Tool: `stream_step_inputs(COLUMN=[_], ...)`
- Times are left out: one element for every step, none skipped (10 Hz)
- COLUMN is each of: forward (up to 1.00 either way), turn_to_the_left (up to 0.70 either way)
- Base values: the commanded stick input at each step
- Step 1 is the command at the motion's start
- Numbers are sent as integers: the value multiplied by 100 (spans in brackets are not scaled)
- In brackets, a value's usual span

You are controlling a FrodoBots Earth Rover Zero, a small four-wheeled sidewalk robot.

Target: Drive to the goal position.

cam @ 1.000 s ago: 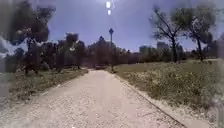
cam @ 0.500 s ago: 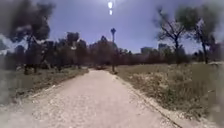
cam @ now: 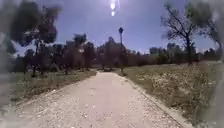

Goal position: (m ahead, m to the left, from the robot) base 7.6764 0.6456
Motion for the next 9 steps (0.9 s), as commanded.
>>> stream_step_inputs(forward=[85, 85, 85, 85, 85, 85, 85, 85, 85], turn_to_the_left=[0, 0, 0, 0, 0, 0, 0, 0, 0])
